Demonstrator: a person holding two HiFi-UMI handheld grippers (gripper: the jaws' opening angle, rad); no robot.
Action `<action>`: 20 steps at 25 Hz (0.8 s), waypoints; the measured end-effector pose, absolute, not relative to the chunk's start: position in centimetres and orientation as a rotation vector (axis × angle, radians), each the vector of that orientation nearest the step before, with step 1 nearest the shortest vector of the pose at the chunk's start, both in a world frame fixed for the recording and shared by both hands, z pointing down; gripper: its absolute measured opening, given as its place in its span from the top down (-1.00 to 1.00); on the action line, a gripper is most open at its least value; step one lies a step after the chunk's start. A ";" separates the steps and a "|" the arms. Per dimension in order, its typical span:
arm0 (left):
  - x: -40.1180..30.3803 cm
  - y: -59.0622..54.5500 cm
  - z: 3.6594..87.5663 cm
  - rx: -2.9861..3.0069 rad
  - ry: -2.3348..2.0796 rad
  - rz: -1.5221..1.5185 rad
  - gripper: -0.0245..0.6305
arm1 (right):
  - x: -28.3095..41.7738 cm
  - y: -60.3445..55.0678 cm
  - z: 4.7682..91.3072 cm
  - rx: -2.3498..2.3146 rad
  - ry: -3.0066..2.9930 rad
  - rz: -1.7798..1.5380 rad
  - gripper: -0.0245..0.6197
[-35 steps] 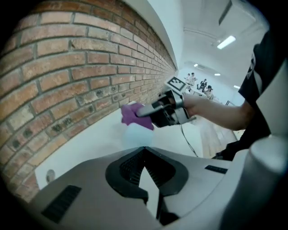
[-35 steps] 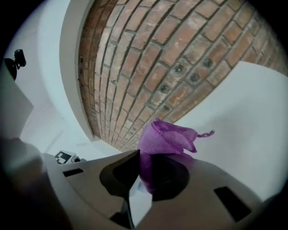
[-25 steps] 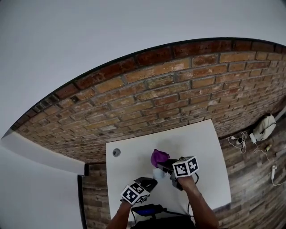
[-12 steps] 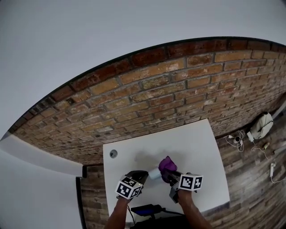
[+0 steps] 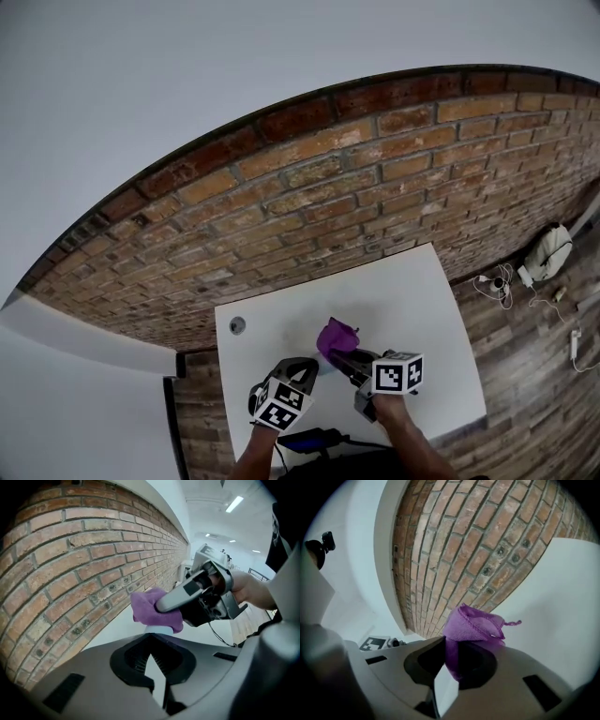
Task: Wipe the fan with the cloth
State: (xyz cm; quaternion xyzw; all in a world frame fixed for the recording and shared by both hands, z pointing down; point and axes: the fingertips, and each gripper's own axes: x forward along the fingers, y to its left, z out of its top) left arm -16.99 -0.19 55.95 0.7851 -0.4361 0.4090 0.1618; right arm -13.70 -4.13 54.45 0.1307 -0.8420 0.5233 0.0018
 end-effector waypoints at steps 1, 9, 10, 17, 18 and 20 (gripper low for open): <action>-16.9 -0.1 55.9 2.242 -1.248 1.178 0.93 | -13.5 -4.1 55.2 0.427 -2.630 1.689 0.75; -17.1 -0.1 56.0 2.236 -1.264 1.232 0.93 | -11.8 -2.6 65.5 0.587 -2.328 1.979 0.75; -17.0 0.0 56.1 2.237 -1.261 1.237 0.93 | -11.5 -2.5 65.9 0.600 -2.308 1.984 0.75; -17.1 -0.2 56.0 2.240 -1.262 1.265 0.93 | -13.2 -3.7 54.1 0.431 -2.672 1.638 0.75; -17.1 -0.2 56.0 2.240 -1.264 1.270 0.93 | -14.1 -3.0 53.2 0.382 -2.690 1.477 0.75; -17.0 -0.1 56.0 2.239 -1.264 1.281 0.93 | -15.4 -1.8 53.3 0.345 -2.667 1.190 0.75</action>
